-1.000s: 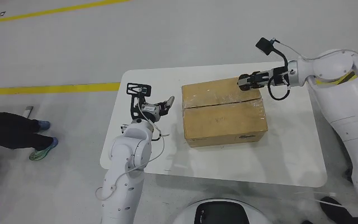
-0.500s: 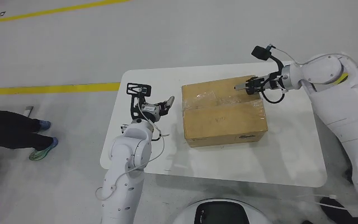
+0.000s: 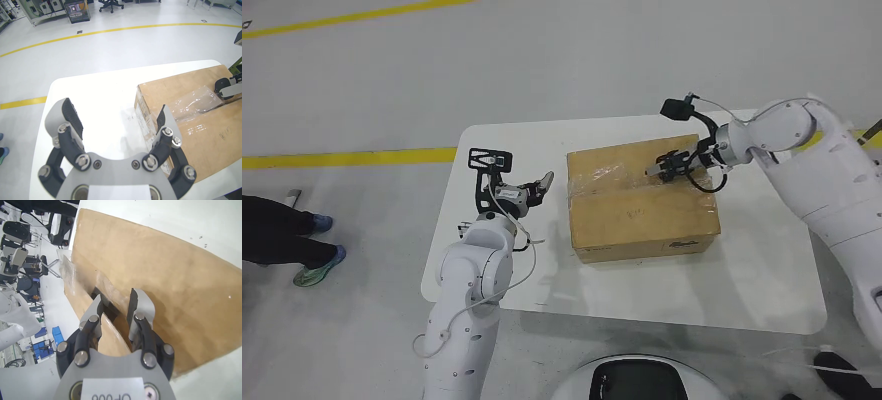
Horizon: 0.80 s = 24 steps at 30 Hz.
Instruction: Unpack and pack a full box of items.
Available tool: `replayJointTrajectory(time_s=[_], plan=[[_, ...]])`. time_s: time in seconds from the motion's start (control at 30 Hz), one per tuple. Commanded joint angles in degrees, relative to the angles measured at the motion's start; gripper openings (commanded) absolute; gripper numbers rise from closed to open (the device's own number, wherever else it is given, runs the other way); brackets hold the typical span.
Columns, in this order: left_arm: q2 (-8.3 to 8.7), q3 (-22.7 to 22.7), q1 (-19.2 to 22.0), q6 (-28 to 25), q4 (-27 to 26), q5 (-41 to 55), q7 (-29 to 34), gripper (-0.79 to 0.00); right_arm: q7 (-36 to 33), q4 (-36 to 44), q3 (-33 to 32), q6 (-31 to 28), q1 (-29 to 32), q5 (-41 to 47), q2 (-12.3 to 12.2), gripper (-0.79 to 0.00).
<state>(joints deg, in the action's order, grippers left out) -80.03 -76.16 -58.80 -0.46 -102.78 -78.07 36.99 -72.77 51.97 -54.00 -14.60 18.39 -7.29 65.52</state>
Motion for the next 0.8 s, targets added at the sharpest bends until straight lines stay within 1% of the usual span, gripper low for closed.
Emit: replayJointTrajectory(time_s=[0.0,0.03,0.07,0.1,0.17,0.33,0.5,0.57,0.6,0.7,0.77], plan=[[0.0,0.0,0.0,0.0,0.0,0.0,0.0,0.0,-0.42,-0.99,0.68,-1.15,-0.44,0.77,0.33,-0.517],[0.0,0.0,0.0,0.0,0.0,0.0,0.0,0.0,-0.35,-1.23,0.96,-1.41,-0.61,0.6,0.42,-0.526],[0.0,0.0,0.0,0.0,0.0,0.0,0.0,0.0,-0.17,-1.7,1.42,-1.73,-0.88,0.7,0.63,-0.597],[0.0,0.0,0.0,0.0,0.0,0.0,0.0,0.0,0.06,-1.99,1.75,-1.97,-1.14,0.66,0.79,-0.643],[0.0,0.0,0.0,0.0,0.0,0.0,0.0,0.0,0.57,-2.54,2.45,-2.22,-1.61,0.65,1.13,-0.785],[0.0,0.0,0.0,0.0,0.0,0.0,0.0,0.0,1.93,-3.92,3.54,-3.29,-2.43,2.15,1.97,-0.785],[0.1,-0.07,-1.02,-0.66,-0.19,0.07,-1.41,0.0,0.49,-5.95,2.66,-4.65,-2.9,12.23,3.04,-0.785],[0.14,-0.16,-1.11,-0.79,-0.25,0.06,-1.47,0.0,-0.07,-6.45,2.61,-5.24,-3.21,13.9,3.27,-0.785],[0.17,-0.21,-1.12,-0.75,-0.29,-0.03,-1.48,0.0,-0.92,-6.85,2.36,-5.34,-3.24,16.4,3.49,-0.785],[0.2,-0.31,-1.16,-0.46,-0.38,0.09,-1.51,0.0,-2.35,-7.35,2.43,-5.84,-3.87,17.56,3.67,-0.785],[0.23,-0.31,-1.17,-0.47,-0.41,-0.02,-1.48,0.0,-3.89,-7.78,1.87,-5.84,-3.86,20.36,3.74,-0.785]])
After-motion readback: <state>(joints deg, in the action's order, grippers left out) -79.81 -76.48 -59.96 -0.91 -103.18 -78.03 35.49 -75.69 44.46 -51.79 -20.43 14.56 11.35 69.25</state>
